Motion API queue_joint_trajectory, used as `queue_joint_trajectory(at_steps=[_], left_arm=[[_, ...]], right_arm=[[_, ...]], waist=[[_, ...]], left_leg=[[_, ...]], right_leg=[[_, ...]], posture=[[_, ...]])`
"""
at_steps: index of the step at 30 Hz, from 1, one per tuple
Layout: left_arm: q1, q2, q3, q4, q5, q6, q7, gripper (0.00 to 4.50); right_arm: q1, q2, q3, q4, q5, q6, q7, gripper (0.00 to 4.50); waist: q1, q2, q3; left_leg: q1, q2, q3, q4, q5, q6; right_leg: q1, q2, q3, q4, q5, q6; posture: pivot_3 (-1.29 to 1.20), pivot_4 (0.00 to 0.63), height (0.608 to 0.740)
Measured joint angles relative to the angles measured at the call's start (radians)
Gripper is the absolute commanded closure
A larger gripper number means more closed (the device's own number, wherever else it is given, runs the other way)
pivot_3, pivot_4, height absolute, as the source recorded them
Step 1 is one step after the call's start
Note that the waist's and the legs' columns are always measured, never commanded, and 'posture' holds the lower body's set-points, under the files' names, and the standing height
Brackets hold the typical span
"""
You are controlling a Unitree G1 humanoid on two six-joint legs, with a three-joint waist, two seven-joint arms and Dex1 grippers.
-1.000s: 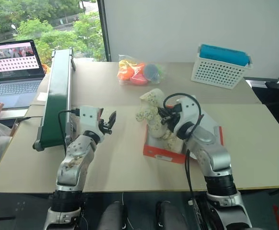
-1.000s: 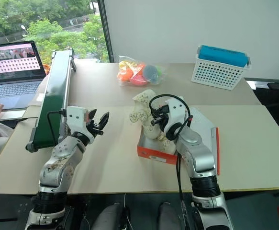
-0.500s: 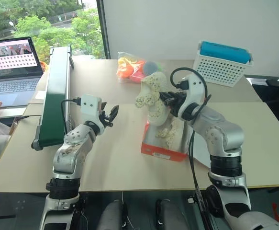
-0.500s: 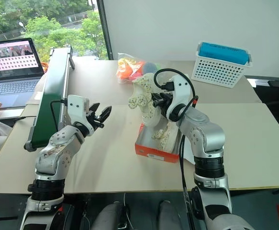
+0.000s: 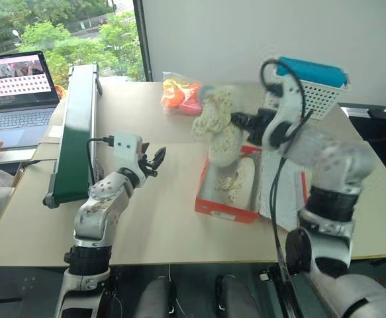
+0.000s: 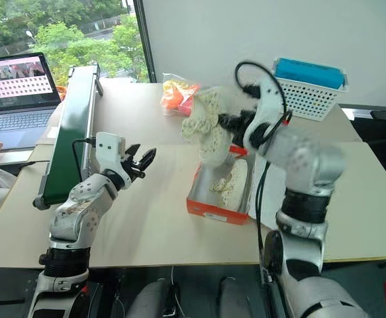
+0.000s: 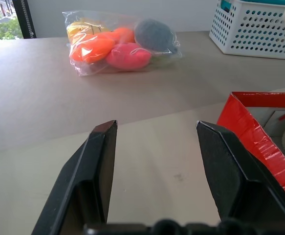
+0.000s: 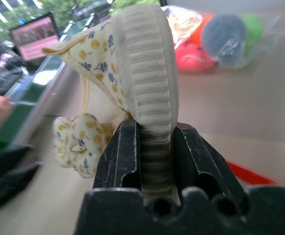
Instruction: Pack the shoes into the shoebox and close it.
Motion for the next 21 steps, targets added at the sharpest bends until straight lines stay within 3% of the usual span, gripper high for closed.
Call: queue_joint_trajectory(at_steps=[4, 12, 21], left_arm=[[-0.001, -0.003, -0.002, 0.009, 0.001, 0.0, -0.006, 1.75], [0.008, 0.008, -0.011, 0.003, -0.009, -0.006, -0.076, 1.75], [0.094, 0.31, -0.04, -0.046, -0.097, -0.067, -0.499, 1.75]], right_arm=[[-0.083, 0.017, -0.18, 0.103, -0.004, 0.159, -0.094, 3.75], [0.01, 0.081, -0.203, 0.144, 0.014, 0.176, -0.255, 3.75], [0.061, 0.181, -0.204, 0.104, 0.155, 0.176, -0.403, 3.75]], waist=[[0.001, 0.0, 0.0], [-0.007, 0.0, 0.0], [-0.012, 0.002, 0.001]], left_leg=[[0.0, 0.0, 0.0, 0.0, 0.0, 0.0], [0.0, 0.0, 0.001, -0.001, 0.0, 0.0], [-0.002, 0.001, 0.004, -0.001, 0.001, -0.001]], right_leg=[[0.0, 0.0, 0.0, 0.0, 0.0, 0.0], [-0.001, 0.0, 0.001, 0.0, 0.0, 0.0], [-0.006, 0.001, 0.003, 0.002, 0.0, 0.0]], posture=[[0.0, 0.15, 0.708], [0.0, 0.15, 0.708], [0.0, 0.15, 0.708]])
